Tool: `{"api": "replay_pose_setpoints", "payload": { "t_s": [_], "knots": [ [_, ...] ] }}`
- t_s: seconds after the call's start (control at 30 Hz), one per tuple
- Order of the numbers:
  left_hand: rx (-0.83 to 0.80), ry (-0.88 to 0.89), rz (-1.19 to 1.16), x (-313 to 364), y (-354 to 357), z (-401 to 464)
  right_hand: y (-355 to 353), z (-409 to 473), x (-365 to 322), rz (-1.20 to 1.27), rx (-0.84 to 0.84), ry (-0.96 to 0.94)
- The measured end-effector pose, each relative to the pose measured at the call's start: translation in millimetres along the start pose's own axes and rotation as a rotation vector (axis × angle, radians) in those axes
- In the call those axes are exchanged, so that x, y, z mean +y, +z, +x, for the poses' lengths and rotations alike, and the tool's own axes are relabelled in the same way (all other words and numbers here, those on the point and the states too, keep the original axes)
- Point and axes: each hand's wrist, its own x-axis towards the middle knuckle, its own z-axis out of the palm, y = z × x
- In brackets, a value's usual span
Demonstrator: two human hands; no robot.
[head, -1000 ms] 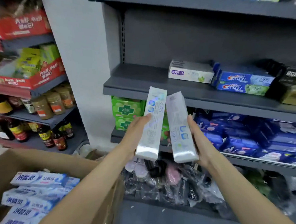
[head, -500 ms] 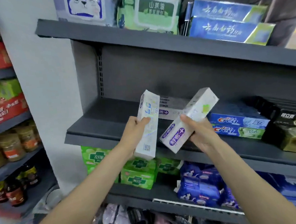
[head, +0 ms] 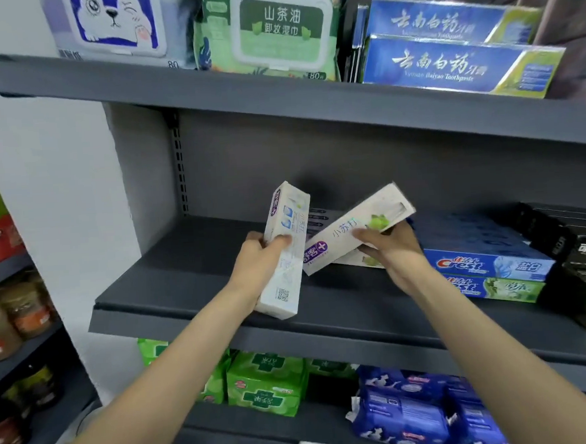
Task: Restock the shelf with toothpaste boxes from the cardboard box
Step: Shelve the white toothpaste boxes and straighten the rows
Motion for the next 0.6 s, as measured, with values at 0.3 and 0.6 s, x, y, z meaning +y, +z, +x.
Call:
{"api": "replay_pose_setpoints", "payload": {
  "t_s": [0.3,0.6],
  "knots": [
    [0.000,0.007,-0.022,4,10,4,-29,1,-10,-0.497,0.110,-0.295],
    [-0.089,0.030,-0.038,-2,6,-3,-31,5,9,-1.657,0.224,-0.282]
  ]
}}
